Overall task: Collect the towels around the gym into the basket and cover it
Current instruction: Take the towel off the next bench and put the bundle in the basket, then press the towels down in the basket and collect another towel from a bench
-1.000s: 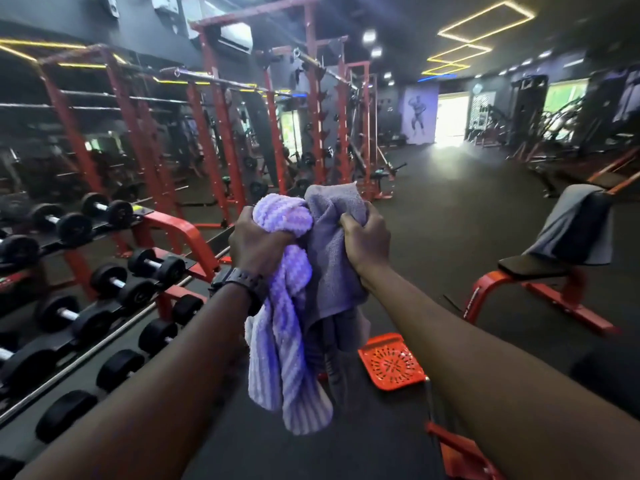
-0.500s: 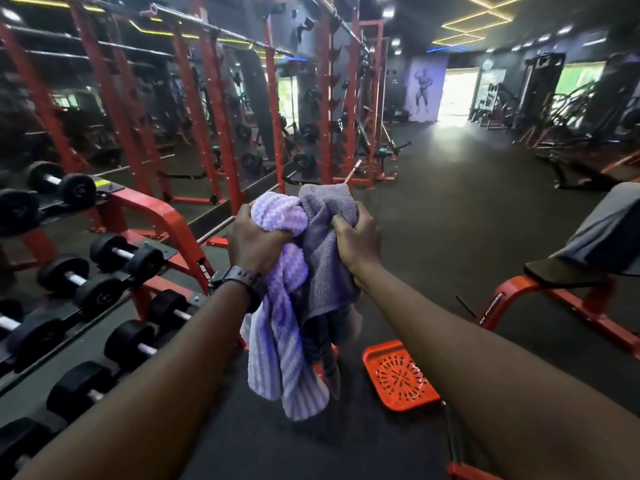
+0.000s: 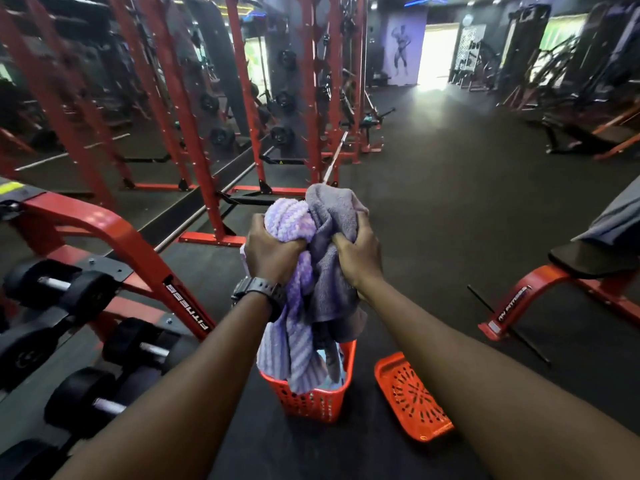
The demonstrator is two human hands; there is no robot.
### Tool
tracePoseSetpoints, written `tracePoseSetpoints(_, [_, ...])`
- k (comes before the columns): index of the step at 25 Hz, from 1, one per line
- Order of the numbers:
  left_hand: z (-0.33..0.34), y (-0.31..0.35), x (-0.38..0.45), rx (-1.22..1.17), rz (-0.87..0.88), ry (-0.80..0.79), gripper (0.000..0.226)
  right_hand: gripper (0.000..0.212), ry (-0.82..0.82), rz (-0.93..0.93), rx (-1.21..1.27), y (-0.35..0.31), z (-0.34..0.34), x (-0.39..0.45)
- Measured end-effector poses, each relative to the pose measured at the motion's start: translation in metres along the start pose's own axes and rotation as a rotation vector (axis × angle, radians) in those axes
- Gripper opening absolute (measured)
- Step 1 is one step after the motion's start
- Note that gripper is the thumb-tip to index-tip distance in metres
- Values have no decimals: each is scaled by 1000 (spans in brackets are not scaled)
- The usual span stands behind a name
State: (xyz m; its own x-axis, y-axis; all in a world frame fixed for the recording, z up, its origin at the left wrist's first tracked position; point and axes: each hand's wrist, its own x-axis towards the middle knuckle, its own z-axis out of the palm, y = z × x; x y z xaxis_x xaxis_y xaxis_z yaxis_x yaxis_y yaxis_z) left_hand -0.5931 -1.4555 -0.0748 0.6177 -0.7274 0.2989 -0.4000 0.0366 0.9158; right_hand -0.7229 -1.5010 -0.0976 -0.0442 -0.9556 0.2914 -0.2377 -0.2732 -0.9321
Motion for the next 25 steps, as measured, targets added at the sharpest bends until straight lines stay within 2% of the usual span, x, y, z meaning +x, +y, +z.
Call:
tracePoseSetpoints(8, [129, -186, 98, 53, -156, -140, 65, 52, -60, 211, -66, 196, 103, 94])
tracePoseSetpoints(11, [172, -287, 110, 31, -200, -190, 61, 46, -40, 324, -67, 298, 151, 99])
tracePoseSetpoints(15, [219, -431, 87, 6, -277, -232, 54, 44, 11, 408, -91, 439, 213, 74])
tracePoseSetpoints(17, [235, -496, 72, 108, -313, -331, 55, 43, -67, 495, -160, 501, 233, 57])
tracePoseSetpoints(19, [246, -556, 62, 264, -374, -559, 60, 50, -277, 578, -327, 559, 243, 37])
tracePoseSetpoints(21, [249, -591, 59, 484, -457, -752, 73, 61, -465, 684, -502, 593, 243, 17])
tracePoseSetpoints(23, [249, -596, 60, 542, -455, -757, 73, 64, -421, 746, -497, 596, 237, 7])
tracePoseSetpoints(25, [257, -567, 70, 424, -406, -699, 60, 58, -311, 750, -437, 575, 223, 17])
